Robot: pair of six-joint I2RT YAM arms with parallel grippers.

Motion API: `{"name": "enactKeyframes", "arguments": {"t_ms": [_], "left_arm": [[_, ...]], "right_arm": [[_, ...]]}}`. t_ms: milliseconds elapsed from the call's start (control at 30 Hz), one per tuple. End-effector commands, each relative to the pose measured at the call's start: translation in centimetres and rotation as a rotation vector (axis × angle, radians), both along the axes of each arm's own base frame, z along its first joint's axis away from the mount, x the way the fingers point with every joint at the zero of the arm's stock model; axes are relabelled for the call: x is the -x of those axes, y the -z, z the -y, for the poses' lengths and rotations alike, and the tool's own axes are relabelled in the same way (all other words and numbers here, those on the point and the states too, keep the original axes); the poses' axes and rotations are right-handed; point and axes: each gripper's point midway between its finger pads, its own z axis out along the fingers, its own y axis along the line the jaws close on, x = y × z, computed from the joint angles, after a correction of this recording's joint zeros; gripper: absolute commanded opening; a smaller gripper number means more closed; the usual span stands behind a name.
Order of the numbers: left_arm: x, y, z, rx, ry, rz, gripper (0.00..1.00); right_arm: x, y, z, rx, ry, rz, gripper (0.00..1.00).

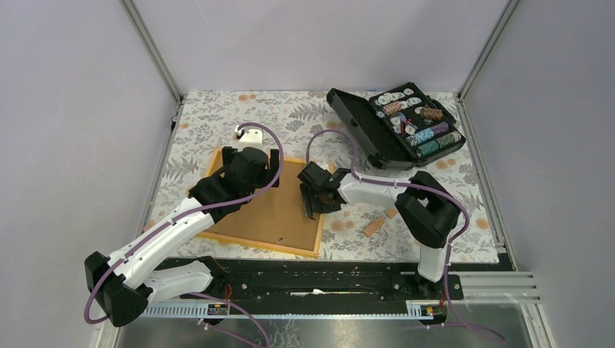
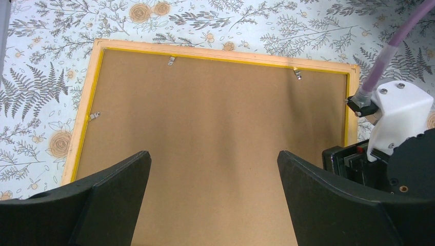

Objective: Put the photo into the frame

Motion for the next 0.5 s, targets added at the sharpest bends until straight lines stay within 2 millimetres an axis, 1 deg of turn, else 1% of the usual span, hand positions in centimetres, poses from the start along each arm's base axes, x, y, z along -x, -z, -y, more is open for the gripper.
{"name": "enactKeyframes", "arguments": {"t_ms": [0, 100, 167, 300, 367, 467], "left_arm": [[-0.4, -0.7, 0.1, 0.008, -0.001, 0.027, 0.99], [-0.5, -0.7, 0.3, 0.012, 0.003, 0.024, 0.99], [-0.5, -0.7, 0.4, 0.014, 0.007, 0.022, 0.99], [-0.5, -0.6, 0.4, 0.011, 0.005, 0.020, 0.99], [-0.5, -0.6, 0.3, 0.012, 0.004, 0.020, 0.99], [-0.6, -0.7, 0.2, 0.013, 0.001, 0.021, 0.99]], "right_arm": [[1.7, 0.7, 1.9, 0.054, -0.004, -0.016, 0.69], [2.0, 0.5, 2.4, 0.056, 0.002, -0.008, 0.73], [2.2, 0.4, 2.8, 0.056, 0.011, -0.002, 0.74], [2.5, 0.4, 2.7, 0.038, 0.008, -0.005, 0.77], [2.4, 0.5, 2.7, 0.043, 0.013, -0.001, 0.77], [1.9, 0.5, 2.6, 0.051, 0.037, 0.012, 0.73]]}}
